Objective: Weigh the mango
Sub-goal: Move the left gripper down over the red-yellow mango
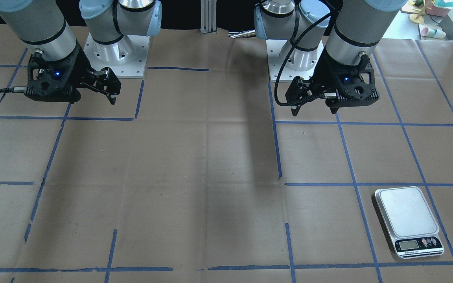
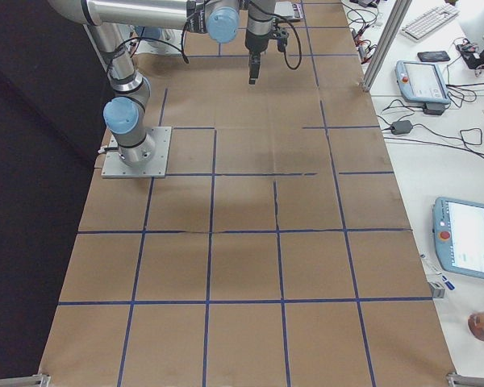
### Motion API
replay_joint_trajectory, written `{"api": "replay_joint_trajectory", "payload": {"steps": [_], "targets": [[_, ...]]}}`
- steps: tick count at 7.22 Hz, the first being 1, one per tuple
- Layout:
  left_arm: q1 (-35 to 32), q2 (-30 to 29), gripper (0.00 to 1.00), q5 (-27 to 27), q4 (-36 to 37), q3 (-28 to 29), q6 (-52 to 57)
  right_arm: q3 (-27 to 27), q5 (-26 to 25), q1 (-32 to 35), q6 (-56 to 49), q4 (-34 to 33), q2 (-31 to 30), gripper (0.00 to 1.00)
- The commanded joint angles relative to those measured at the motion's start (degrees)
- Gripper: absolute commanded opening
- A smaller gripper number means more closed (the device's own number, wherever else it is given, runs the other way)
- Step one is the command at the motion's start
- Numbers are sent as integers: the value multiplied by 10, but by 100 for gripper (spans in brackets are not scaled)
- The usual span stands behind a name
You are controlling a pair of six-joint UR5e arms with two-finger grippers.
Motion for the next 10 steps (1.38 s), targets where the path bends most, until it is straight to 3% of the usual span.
{"api": "replay_joint_trajectory", "payload": {"steps": [1,5,8,10], "targets": [[1,0,100,0,0,0,0,0,0,0,0,0,-1,100],[34,-14,100,-2,2,18,31,0,0,0,0,0,0,100],[195,-46,100,-2,16,43,153,0,0,0,0,0,0,100],[290,-141,100,-2,48,123,225,0,0,0,0,0,0,100]]}}
